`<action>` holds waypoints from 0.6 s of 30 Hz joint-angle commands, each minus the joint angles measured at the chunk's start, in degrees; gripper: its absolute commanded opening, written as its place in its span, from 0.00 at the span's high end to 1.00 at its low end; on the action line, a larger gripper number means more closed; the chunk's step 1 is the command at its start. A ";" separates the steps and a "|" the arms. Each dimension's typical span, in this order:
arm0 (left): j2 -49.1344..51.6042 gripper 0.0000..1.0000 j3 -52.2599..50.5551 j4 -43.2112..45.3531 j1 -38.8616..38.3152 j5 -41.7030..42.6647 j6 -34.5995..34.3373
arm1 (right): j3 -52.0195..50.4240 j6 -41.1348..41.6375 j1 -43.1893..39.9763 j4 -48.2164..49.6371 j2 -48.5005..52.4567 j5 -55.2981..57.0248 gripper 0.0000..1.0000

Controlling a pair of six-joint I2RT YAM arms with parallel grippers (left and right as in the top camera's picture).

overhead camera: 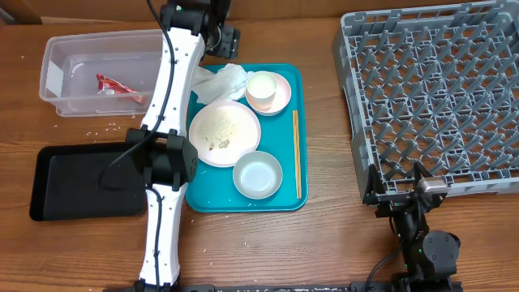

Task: Sort waste into correct bins and load items into the dishwasher
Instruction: 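Return the left gripper to the tray and grasp the white tissue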

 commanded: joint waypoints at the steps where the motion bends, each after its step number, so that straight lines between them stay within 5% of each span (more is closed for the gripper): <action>1: 3.43 0.23 -0.63 -0.35 0.92 -1.99 3.10 | -0.59 -0.20 -0.11 0.33 -0.68 0.09 0.00; 18: 8.13 0.27 -0.85 -4.31 1.22 4.92 12.00 | -0.59 -0.20 -0.11 0.33 -0.68 0.09 0.00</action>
